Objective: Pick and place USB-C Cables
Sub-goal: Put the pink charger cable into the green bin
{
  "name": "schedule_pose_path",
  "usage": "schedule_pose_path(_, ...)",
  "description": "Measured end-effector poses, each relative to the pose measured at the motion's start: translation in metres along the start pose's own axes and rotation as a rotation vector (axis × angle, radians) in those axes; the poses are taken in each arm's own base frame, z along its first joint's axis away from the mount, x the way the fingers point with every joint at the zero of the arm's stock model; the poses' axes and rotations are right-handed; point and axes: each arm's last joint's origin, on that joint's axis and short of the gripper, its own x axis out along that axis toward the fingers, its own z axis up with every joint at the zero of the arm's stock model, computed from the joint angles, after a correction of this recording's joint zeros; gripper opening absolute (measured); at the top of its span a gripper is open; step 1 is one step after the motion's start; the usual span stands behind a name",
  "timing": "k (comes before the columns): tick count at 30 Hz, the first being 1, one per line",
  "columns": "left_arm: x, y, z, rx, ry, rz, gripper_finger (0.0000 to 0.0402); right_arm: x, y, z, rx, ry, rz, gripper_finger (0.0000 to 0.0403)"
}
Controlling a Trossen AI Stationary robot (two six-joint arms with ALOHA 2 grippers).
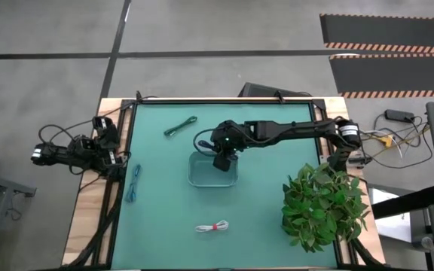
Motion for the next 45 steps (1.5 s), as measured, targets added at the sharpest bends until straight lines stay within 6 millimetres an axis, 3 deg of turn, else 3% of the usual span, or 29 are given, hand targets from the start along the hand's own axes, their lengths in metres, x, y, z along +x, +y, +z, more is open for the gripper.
schedule_pose_path(13, 0.000, 0.000, 0.000, 0.000, 0.000, 0.000, 0.0001, 0.009, 0.009, 0.000, 0.000, -0.003, 0.037, 0.0033)
schedule_pose_path(23, 0.000, 0.000, 0.000, 0.000, 0.000, 0.000, 0.0001, 0.030, 0.016, 0.009, -0.014, 0.036, 0.123, 0.0033)
schedule_pose_path(33, 0.000, 0.000, 0.000, 0.000, 0.000, 0.000, 0.0001, 0.031, 0.018, 0.020, -0.034, 0.116, 0.110, 0.0033)
schedule_pose_path(45, 0.000, 0.000, 0.000, 0.000, 0.000, 0.000, 0.0001, 0.061, 0.021, 0.006, -0.065, 0.202, 0.101, 0.0033)
